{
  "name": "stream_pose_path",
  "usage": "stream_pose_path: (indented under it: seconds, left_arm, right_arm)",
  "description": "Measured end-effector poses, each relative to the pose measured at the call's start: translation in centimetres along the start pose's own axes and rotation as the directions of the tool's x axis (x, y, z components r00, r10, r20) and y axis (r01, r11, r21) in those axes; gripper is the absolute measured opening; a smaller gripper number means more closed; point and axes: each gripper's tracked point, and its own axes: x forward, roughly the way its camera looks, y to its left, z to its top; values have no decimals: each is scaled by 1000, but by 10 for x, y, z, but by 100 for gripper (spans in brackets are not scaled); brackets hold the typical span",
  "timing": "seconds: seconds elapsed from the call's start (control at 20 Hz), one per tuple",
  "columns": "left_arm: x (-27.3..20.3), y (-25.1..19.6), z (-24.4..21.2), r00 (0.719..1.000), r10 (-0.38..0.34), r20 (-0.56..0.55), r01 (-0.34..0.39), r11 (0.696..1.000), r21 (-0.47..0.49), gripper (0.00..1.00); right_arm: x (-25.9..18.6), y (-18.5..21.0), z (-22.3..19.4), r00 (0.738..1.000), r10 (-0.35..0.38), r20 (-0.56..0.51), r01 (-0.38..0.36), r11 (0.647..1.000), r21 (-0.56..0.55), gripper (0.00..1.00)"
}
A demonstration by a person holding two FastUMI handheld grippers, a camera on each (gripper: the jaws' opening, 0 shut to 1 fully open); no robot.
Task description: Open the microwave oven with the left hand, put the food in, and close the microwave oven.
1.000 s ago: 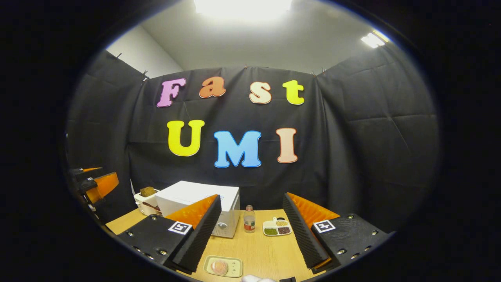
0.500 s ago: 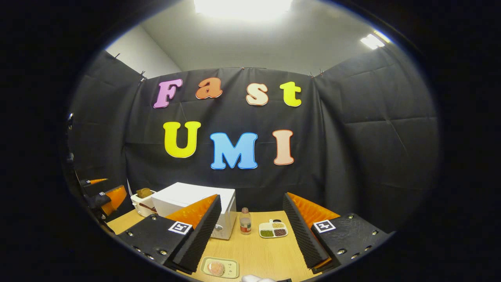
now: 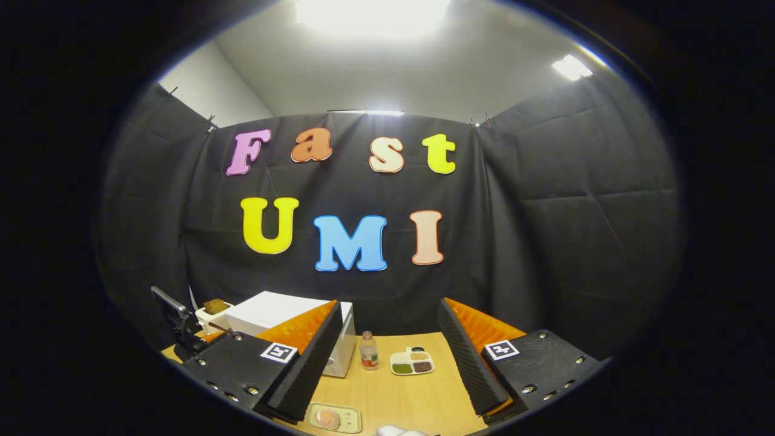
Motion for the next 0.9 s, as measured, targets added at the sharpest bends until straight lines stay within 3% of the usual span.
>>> stream_pose_path:
  seconds: [0.25,0.3,0.55,0.8,0.85,0.9]
  left_arm:
    - [72,-37,-67,995,-59,-81,58,998,-11,94]
    - [85,-44,-77,994,-69,-90,68,998,-14,99]
    - [133,-68,-99,988,-109,-109,105,994,-43,94]
    - [149,-79,-106,986,-120,-117,116,992,-40,98]
    - [151,-82,-112,981,-133,-141,128,991,-44,92]
    - [153,-83,-116,979,-132,-153,128,991,-39,74]
  right_arm:
    - [7,12,-13,997,4,-72,-6,999,-33,97]
    - [9,13,-17,996,0,-85,-5,998,-55,97]
    - [17,17,-39,987,-4,-159,-6,998,-61,97]
    - [24,7,-38,986,-36,-162,23,996,-81,97]
    - [24,6,-39,986,-37,-161,23,996,-84,97]
    - [24,5,-39,986,-41,-160,26,995,-94,97]
